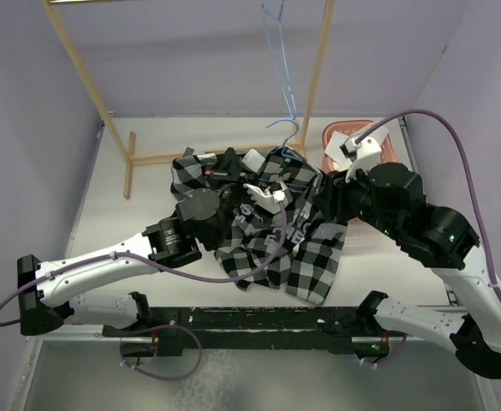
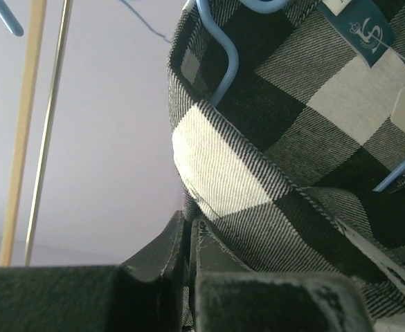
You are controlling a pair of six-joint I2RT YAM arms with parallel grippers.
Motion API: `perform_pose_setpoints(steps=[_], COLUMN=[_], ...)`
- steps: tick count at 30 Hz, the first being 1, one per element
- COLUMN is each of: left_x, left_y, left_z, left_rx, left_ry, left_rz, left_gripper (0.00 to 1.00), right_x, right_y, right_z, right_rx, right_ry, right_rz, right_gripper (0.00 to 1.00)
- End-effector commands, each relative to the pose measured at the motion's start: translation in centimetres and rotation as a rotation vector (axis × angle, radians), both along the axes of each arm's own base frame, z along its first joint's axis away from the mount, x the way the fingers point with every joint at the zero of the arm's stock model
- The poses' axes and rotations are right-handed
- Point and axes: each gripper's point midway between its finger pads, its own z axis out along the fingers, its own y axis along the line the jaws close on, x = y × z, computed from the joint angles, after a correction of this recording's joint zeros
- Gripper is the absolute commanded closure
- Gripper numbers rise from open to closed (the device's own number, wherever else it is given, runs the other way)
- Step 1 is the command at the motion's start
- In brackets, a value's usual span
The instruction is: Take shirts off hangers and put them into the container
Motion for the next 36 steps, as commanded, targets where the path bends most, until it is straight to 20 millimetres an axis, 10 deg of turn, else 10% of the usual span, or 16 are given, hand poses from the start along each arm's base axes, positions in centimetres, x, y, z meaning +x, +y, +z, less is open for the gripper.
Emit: perform_pose_setpoints(steps=[1,13,16,28,36], left_x=[-0.8,-2.6,-2.7,-3.2,-4.6], left_y=[1.3,1.0,1.6,4.7,10.0], left_z=[5.0,6.4,6.3,3.6,5.8], left_rx=[-0.152,-0.211,-0.204,-0.215,-0.368], left_ry=[-0.091,-0.099,-0.1,-0.069,-0.09], left_rz=[0.087,0.068,0.08,0.125,0.162], left_gripper=[1.0,1.0,1.0,1.0,1.0], right_x=[0.4,2.1,2.1,-2.0,-2.4], right_y=[-0.2,1.2,0.6,-12.4,-15.9], right_z=[0.5,-2.2,-2.1,5.0,6.8], right_rx=[0.045,0.042,0.032,-0.204,-0.322], right_ry=[-0.033,-0.016,-0.018,-0.127,-0.163], right_rz=[-0.04,-0.069,-0.09,-0.387,-0.507], right_gripper=[0.52,0.57,0.93,1.0,1.0])
